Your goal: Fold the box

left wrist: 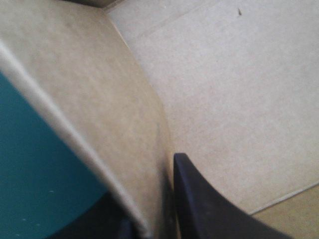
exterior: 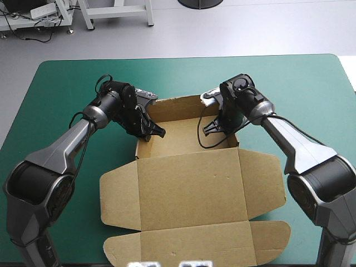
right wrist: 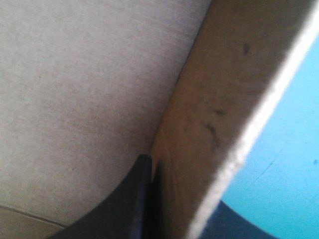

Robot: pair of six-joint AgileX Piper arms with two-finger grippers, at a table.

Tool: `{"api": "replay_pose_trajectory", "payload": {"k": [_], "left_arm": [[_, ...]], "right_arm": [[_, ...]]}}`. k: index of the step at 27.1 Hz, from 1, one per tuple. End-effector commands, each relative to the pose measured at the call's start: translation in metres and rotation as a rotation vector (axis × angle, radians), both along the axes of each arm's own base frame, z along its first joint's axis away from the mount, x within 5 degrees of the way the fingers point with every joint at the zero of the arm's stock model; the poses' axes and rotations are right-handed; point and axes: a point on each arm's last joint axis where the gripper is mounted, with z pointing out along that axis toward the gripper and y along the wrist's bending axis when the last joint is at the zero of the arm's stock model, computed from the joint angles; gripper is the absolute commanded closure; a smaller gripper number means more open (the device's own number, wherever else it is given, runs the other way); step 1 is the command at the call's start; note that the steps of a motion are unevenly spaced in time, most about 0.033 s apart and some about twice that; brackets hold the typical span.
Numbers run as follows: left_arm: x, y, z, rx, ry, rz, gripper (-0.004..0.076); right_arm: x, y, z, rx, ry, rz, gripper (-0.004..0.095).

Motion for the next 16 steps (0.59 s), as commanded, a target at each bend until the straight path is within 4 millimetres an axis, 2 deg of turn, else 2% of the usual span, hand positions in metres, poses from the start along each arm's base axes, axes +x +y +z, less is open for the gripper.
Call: {"api": "replay_pose_trajectory", "payload": {"k": [1, 6, 8, 16], "left_arm": [[-0.0100, -0.0188, 0.0285, -0.161, -0.046, -0.019, 0.0474], [-0.0122, -0.0186, 0.0280, -0.158, -0.021, -0.023, 0.0380], [-0.0133, -0.0183, 0.0277, -0.152, -0.012, -0.035, 0.0358], [-0.0183, -0.0156, 0.0340, -0.140, -0.009, -0.056, 0.0307]], "right_arm": [[-0.0150, 0.0131, 0.0289, 0.138, -0.006, 0.070, 0.0686], [-0.0151, 0.0133, 0.0289, 0.140, -0.005, 0.069, 0.0359], [-0.0151, 0.0133, 0.0289, 0.140, -0.005, 0.069, 0.0326], [-0.0146, 0.0124, 0.0288, 0.122, -0.014, 0.103, 0.0296]]}}
